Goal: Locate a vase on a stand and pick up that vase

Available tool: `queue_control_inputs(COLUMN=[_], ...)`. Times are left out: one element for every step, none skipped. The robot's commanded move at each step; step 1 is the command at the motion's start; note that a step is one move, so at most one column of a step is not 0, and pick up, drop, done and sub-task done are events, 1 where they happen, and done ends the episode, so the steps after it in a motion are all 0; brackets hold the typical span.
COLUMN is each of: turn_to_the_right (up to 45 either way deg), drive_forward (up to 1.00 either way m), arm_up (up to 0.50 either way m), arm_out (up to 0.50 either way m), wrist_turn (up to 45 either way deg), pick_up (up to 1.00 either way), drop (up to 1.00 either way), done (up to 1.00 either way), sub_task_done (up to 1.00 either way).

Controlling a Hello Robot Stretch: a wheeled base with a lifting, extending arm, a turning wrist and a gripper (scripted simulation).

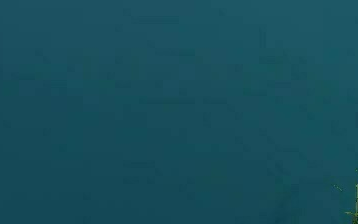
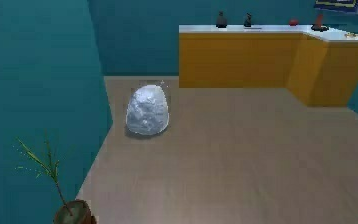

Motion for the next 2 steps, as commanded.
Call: queue_control_inputs(turn_to_the_right=[45.0, 45.0], drive_forward=[0.0, 0.0], arm_up=[0.0, 0.0], arm_out=[0.0, 0.0], wrist_turn=[0.0, 0.0], pick_up=[0.0, 0.0], drop=[0.0, 0.0], done=[0.0, 0.0], sub_task_done=[0.0, 0.0])
